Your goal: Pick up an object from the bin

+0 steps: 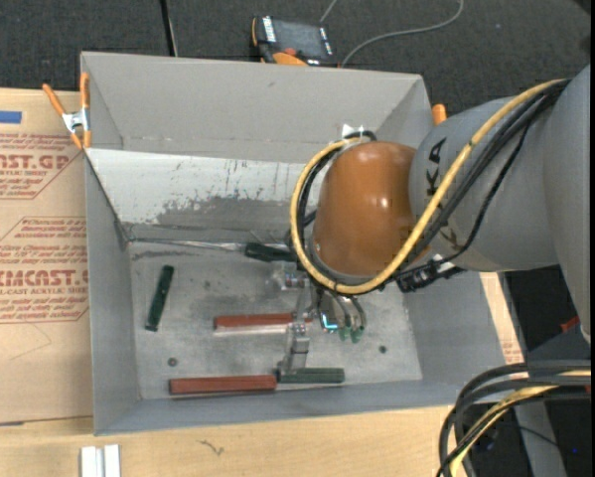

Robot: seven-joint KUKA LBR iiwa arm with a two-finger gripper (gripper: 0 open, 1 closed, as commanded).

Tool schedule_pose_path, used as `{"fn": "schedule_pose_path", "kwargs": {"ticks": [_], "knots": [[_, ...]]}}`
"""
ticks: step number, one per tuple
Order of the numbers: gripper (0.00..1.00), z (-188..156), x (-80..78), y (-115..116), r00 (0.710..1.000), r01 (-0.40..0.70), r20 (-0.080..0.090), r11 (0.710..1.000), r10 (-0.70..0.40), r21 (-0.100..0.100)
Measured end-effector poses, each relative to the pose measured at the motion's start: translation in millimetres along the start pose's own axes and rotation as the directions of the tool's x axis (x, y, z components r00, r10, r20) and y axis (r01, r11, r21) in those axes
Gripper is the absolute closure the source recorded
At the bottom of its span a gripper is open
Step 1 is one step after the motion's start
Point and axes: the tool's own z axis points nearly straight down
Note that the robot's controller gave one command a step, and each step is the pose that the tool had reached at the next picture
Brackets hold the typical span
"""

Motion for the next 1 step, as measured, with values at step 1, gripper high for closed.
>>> {"fn": "schedule_pose_path", "kwargs": {"ticks": [1], "knots": [[0.0,89.4,-70.9,0.4,0.987,0.161,0.007,0.987,-0.161,0.001]]}}
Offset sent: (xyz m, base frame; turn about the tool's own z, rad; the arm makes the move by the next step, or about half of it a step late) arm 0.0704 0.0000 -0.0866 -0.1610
